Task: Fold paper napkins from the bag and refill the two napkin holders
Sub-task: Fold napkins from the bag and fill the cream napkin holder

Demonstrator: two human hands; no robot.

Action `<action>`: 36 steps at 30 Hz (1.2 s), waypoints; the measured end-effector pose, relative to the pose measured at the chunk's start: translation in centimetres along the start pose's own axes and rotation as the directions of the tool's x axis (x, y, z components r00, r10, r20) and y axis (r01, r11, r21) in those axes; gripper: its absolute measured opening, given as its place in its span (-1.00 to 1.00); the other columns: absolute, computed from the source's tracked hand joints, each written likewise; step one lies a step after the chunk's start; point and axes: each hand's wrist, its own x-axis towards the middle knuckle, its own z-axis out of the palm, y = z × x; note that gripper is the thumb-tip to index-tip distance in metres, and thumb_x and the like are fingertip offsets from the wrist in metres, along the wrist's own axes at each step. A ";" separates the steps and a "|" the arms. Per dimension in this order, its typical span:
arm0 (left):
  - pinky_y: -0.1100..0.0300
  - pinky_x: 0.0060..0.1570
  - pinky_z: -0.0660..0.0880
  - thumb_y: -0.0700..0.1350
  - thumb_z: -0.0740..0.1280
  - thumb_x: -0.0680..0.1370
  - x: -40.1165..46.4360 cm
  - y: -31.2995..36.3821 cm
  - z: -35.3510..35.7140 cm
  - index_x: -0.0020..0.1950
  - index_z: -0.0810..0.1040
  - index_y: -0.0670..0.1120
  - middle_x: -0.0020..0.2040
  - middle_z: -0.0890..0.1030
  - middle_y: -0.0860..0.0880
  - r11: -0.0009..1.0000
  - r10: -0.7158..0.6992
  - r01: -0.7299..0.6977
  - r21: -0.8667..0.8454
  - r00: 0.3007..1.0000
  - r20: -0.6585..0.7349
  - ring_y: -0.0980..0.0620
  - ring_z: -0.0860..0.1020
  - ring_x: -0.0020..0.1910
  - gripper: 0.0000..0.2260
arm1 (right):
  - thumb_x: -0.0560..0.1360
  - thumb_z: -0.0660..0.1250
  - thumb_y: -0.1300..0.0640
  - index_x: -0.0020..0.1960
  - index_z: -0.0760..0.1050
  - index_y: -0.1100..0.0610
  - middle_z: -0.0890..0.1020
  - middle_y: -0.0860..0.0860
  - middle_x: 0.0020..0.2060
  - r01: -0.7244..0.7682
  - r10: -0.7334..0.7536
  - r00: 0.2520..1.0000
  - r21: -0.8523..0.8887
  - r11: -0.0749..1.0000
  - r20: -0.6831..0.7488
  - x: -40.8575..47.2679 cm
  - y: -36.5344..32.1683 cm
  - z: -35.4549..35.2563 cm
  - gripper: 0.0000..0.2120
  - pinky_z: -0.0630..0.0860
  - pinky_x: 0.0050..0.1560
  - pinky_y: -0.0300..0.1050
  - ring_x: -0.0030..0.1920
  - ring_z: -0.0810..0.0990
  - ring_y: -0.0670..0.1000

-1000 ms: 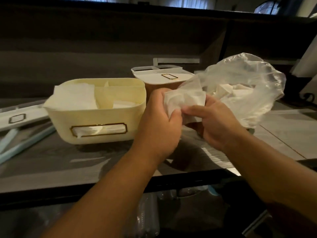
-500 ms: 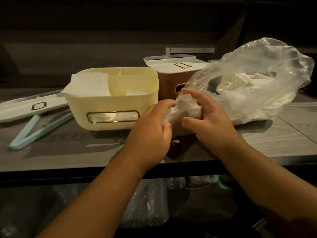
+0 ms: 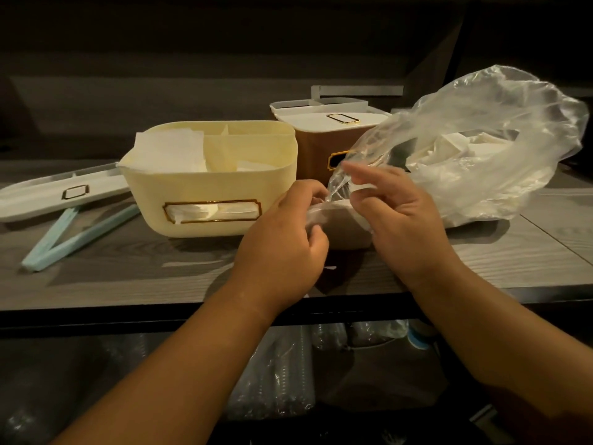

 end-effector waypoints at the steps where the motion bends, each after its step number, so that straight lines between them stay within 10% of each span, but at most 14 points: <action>1: 0.05 -0.03 0.61 -0.15 0.32 0.59 0.0 0.0 0.0 0.32 0.35 0.15 0.10 0.48 0.18 1.000 -0.002 0.002 0.009 1.000 -0.002 0.13 0.52 -0.01 -0.64 | 0.63 0.26 0.19 0.26 0.59 -0.17 0.55 -0.15 0.16 -0.006 0.006 1.000 -0.029 1.000 -0.001 0.0 0.0 0.1 -0.66 0.54 0.15 -0.19 0.16 0.54 -0.17; 9: 0.45 -0.13 0.44 -0.16 0.28 0.64 0.1 -0.2 0.2 0.30 0.36 0.11 0.08 0.42 0.18 1.000 -0.006 0.006 -0.003 1.000 -0.027 0.17 0.48 -0.05 -0.71 | 0.63 0.28 0.07 0.30 0.50 -0.11 0.59 -0.11 0.11 -0.141 0.133 0.981 0.048 0.989 0.140 0.1 -0.4 0.3 -0.74 0.57 0.03 -0.23 0.09 0.59 -0.17; 14: 0.37 -0.09 0.54 -0.15 0.35 0.59 -0.2 0.0 0.2 0.31 0.31 0.09 0.11 0.38 0.16 0.999 0.024 -0.025 -0.036 0.999 -0.047 0.22 0.47 -0.01 -0.63 | 0.47 0.42 0.29 0.34 0.39 -0.14 0.54 -0.06 0.16 -0.194 0.179 0.967 0.068 0.979 0.182 0.0 -0.2 0.0 -0.44 0.66 0.03 -0.09 0.12 0.59 -0.02; 26: 0.50 -0.01 0.47 -0.24 0.40 0.49 -0.1 -0.4 0.7 0.29 0.34 0.01 0.13 0.27 0.16 0.985 0.175 -0.175 0.009 0.977 -0.126 0.25 0.36 0.07 -0.56 | 0.44 0.33 0.43 0.22 0.58 -0.09 0.60 0.10 0.01 -0.093 0.079 0.992 0.133 0.987 0.102 -0.1 -0.2 0.0 -0.48 0.59 -0.11 0.34 -0.05 0.58 0.35; 36: 0.36 -0.24 0.54 -0.13 0.46 0.44 -0.4 -0.5 0.4 0.27 0.33 0.03 0.07 0.33 0.16 0.993 0.114 -0.106 0.053 0.975 -0.190 0.25 0.36 -0.01 -0.52 | 0.45 0.33 0.40 0.30 0.48 -0.24 0.51 -0.07 0.12 -0.263 0.260 0.949 -0.011 0.965 0.176 0.2 -0.4 0.3 -0.37 0.69 -0.08 0.05 -0.04 0.66 0.05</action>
